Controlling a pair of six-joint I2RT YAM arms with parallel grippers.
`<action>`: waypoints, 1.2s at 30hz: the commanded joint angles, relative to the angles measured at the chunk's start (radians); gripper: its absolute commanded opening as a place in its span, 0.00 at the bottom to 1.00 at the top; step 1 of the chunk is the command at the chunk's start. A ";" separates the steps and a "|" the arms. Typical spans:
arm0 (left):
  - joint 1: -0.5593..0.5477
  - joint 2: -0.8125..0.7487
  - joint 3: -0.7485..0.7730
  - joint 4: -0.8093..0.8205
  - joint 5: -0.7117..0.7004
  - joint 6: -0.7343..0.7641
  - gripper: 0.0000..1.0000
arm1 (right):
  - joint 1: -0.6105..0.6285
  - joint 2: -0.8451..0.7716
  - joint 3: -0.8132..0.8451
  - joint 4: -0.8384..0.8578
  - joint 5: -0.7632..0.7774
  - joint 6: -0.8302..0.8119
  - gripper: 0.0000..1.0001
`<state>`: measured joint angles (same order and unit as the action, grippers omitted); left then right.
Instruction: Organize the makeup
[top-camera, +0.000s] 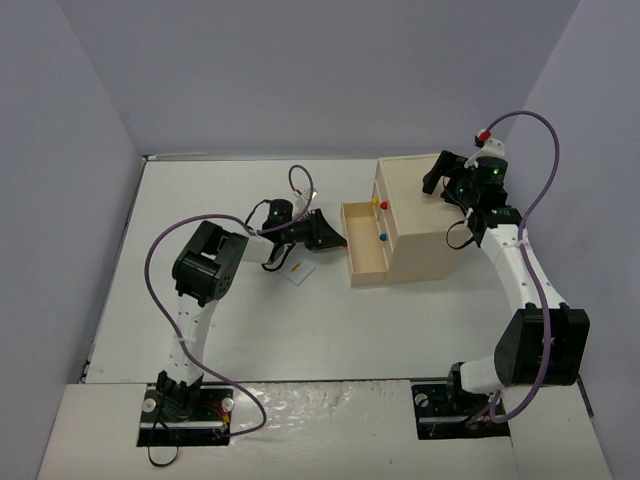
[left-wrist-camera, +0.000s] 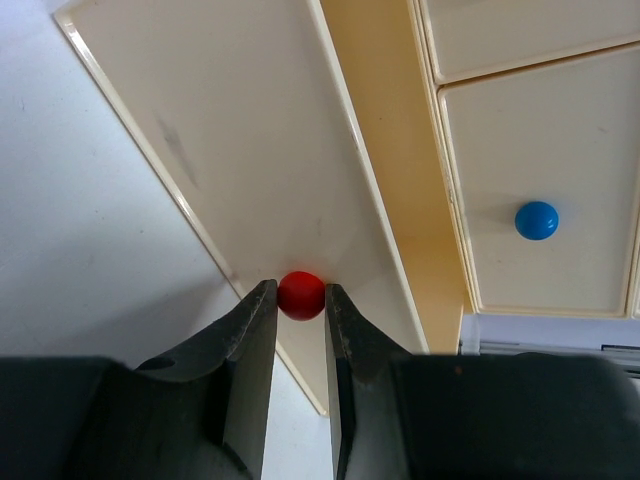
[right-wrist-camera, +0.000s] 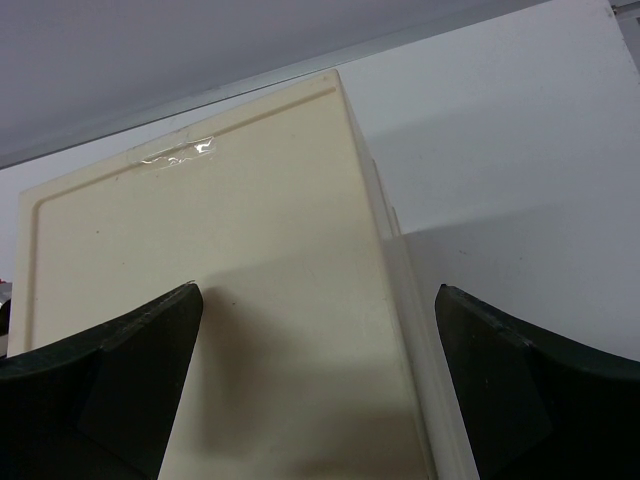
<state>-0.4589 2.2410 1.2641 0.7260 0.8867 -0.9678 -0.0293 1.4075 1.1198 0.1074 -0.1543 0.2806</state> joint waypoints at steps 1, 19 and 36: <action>0.022 -0.079 -0.005 0.003 -0.005 0.041 0.00 | -0.017 0.010 -0.023 -0.060 0.039 -0.034 0.98; 0.034 -0.190 0.088 -0.222 -0.048 0.130 0.66 | -0.016 -0.012 0.150 -0.139 -0.042 -0.117 1.00; 0.043 -0.665 0.276 -1.101 -0.863 0.566 0.89 | 0.131 -0.093 0.305 -0.153 -0.133 -0.330 1.00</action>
<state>-0.4263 1.7558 1.4720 -0.1712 0.3367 -0.5551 -0.0137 1.3785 1.3696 -0.0883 -0.2515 0.0567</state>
